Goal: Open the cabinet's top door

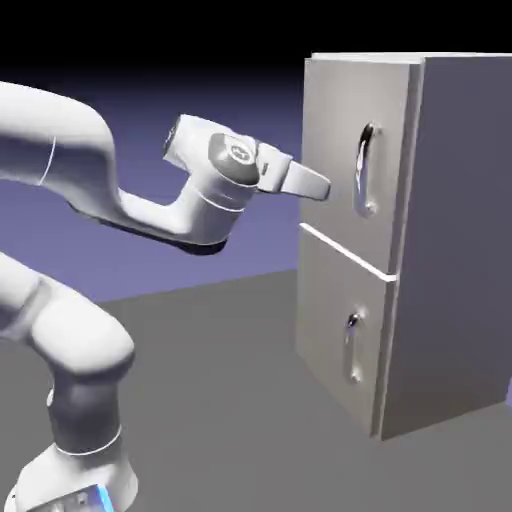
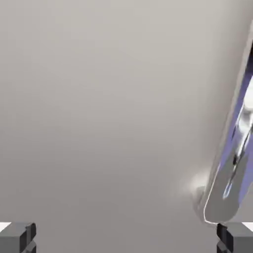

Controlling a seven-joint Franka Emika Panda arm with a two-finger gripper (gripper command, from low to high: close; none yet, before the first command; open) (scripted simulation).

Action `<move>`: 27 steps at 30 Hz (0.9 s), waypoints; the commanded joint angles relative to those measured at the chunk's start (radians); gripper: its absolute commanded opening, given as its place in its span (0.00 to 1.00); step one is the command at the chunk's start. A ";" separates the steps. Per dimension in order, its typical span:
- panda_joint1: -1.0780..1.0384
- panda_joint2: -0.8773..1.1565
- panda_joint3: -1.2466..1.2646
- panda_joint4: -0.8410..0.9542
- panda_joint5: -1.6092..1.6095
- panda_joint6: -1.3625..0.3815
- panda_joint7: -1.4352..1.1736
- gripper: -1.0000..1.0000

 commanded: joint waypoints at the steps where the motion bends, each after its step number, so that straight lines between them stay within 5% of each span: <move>1: 0.011 -0.006 -0.012 0.005 -0.044 -0.003 0.035 0.50; 27: 0.309 -0.131 -0.316 0.140 -1.080 -0.075 0.869 0.50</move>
